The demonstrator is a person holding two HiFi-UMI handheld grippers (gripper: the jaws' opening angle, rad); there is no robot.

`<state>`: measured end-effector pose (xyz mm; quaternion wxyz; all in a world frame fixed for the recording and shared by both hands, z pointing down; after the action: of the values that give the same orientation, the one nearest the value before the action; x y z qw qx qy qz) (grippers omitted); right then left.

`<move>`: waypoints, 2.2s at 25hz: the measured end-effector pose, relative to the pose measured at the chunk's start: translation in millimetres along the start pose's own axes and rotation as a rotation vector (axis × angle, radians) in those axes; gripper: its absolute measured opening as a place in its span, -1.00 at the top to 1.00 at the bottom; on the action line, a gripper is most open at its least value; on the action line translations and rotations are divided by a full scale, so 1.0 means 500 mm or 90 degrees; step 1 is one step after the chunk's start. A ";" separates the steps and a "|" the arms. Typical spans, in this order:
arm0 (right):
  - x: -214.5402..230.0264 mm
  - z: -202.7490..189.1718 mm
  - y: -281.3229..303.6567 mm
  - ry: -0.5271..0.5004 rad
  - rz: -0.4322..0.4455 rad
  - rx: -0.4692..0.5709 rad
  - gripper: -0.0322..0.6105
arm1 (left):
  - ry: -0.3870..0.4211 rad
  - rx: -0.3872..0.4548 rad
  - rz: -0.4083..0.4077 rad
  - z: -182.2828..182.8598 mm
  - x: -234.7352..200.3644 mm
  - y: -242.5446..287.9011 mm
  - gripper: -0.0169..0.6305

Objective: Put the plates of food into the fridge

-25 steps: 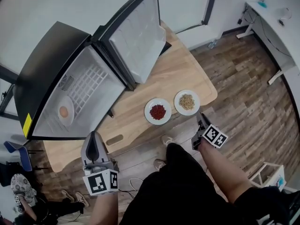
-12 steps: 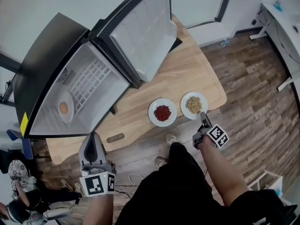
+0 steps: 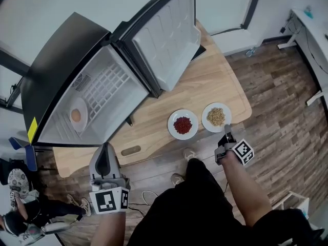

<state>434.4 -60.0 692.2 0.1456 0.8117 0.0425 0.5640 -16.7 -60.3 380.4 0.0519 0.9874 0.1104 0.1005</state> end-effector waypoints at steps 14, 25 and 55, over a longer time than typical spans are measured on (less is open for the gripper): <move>-0.179 -0.002 -0.044 -0.044 0.098 -0.013 0.80 | -0.058 0.058 0.068 -0.005 -0.094 -0.127 0.93; -0.353 -0.106 -0.040 -0.053 0.208 -0.073 0.80 | -0.067 0.084 0.124 -0.016 -0.188 -0.232 0.93; -0.674 -0.400 0.185 -0.014 0.375 -0.277 0.80 | -0.065 0.088 0.229 -0.004 -0.356 -0.196 0.93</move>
<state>118.8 -189.4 478.5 0.1470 0.7454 -0.3155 0.5685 -207.7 -5.6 337.1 -0.0289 0.9963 -0.0641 0.0500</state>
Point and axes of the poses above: the fingertips, and each gripper's own axes: y forward along the fingers, x to its right, z out of its top, the point moved 3 cm from there along -y, backward along the fingers, and after that the axes turned 2 degrees about z, right-handed, at the moved point
